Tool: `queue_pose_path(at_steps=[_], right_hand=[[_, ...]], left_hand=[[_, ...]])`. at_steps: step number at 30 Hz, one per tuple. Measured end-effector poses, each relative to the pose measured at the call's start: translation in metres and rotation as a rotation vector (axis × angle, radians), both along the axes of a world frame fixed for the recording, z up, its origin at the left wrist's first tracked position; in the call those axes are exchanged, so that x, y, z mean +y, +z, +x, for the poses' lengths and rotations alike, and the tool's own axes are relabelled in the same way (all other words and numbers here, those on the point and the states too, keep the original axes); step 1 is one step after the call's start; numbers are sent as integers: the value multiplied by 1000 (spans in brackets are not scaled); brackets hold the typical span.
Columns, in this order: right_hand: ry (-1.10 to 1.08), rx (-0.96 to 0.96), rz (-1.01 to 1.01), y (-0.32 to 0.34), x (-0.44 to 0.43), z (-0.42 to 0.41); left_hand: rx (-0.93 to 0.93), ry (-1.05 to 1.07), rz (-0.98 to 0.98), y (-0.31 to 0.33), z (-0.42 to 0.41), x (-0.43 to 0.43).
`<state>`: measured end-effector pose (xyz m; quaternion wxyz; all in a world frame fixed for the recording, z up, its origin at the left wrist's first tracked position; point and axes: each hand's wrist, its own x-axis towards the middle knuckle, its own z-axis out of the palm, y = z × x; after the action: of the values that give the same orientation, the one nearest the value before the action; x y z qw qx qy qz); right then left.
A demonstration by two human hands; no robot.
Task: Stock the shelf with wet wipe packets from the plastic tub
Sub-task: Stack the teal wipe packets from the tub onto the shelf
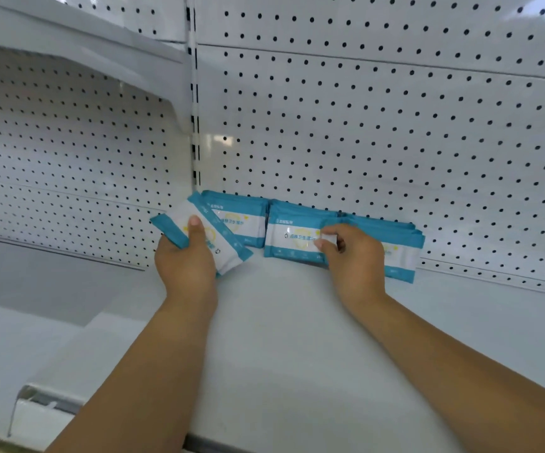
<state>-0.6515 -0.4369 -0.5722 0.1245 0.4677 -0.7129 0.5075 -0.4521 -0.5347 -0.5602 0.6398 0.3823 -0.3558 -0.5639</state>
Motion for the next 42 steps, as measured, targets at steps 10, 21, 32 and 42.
queue_pose_path(at_steps=[10, 21, 32, 42], right_hand=[[-179, 302, 14, -1, -5, -2], [-100, 289, 28, 1, 1, 7], [246, 163, 168, -7, 2, 11], [295, 221, 230, -10, 0, 8]], left_hand=[[-104, -83, -15, -3, -4, 0], [-211, -215, 3, -2, 3, -1], [-995, -362, -447, 41, 22, -46], [-1592, -412, -868, 59, 9, -90]])
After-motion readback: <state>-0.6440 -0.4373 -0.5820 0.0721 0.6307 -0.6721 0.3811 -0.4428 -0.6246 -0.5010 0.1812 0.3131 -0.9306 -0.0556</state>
